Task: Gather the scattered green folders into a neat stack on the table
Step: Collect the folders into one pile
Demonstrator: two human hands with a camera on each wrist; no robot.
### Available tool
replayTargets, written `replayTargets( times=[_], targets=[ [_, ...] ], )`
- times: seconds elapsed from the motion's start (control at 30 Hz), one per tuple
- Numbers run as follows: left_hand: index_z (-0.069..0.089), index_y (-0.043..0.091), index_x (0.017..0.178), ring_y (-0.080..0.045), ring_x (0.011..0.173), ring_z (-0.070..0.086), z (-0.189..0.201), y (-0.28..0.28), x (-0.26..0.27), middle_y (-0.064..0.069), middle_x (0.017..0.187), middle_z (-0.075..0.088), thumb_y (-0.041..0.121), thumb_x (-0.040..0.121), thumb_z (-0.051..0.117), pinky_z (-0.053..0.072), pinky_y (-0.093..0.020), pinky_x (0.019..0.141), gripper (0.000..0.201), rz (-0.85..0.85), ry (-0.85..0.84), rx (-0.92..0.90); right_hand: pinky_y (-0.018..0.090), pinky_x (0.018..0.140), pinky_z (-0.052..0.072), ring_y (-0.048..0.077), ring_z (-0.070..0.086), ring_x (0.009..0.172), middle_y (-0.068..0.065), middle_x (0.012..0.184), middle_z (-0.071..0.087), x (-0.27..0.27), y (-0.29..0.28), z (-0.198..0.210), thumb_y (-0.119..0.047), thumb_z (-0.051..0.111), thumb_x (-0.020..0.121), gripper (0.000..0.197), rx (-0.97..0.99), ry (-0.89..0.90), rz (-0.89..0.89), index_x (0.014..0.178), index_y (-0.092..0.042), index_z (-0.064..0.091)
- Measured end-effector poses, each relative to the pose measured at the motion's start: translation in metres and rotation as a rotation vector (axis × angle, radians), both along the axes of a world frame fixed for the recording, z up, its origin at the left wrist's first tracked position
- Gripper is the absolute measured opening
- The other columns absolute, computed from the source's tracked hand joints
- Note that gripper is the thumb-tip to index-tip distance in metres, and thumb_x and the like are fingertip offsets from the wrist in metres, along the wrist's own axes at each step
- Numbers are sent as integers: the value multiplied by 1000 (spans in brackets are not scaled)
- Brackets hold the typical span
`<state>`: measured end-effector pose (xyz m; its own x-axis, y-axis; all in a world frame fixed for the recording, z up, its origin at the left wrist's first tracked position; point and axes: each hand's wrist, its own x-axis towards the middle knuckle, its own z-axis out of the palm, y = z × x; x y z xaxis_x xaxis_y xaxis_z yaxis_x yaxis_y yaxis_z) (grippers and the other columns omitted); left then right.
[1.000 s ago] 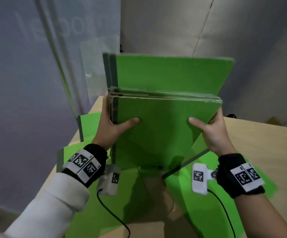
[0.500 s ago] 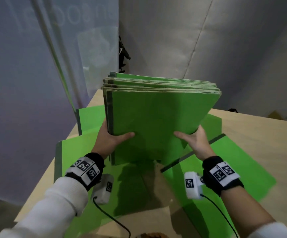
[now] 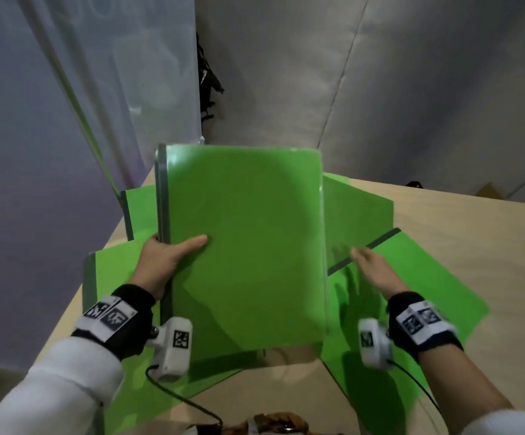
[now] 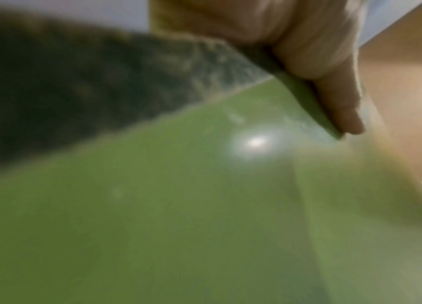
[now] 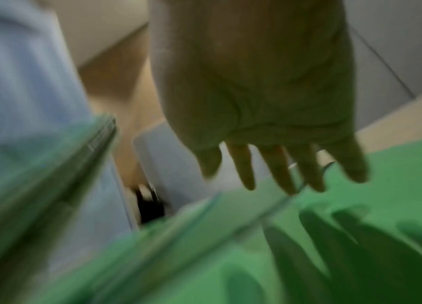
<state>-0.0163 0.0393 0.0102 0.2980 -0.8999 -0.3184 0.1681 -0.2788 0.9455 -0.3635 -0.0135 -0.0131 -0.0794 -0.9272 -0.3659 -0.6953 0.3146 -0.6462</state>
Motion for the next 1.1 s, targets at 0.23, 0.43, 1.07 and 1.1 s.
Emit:
replayTargets(
  times=[0.23,0.43,1.07,1.1],
  targets=[
    [70,6,87,-39,122,53,-23,20,17,-28,124,60,31,50,77,32,-52,112,45,-85,9,245,70,107,2,42,-10,144,4,160,-14,1,10,-47,-55,54,82,81,191,386,239,148,-43,8],
    [70,9,82,-39,121,54,-30,14,15,-26,123,62,38,45,77,32,-51,112,47,-101,6,298,63,111,-7,35,-12,145,0,160,-8,55,-1,-45,-14,59,84,75,90,313,462,146,-34,23],
    [41,23,140,-36,142,18,-51,17,63,-19,154,15,72,71,55,17,-51,118,86,-90,-543,533,38,98,46,29,57,112,15,127,57,122,-21,-30,-70,65,61,91,192,-74,120,121,-3,53],
    [37,26,141,-38,143,14,-52,18,73,-21,155,10,76,66,56,15,-53,117,92,-60,-561,578,38,94,50,28,59,108,15,124,59,124,-22,-34,-76,68,47,103,188,-61,118,118,-2,54]
  ],
)
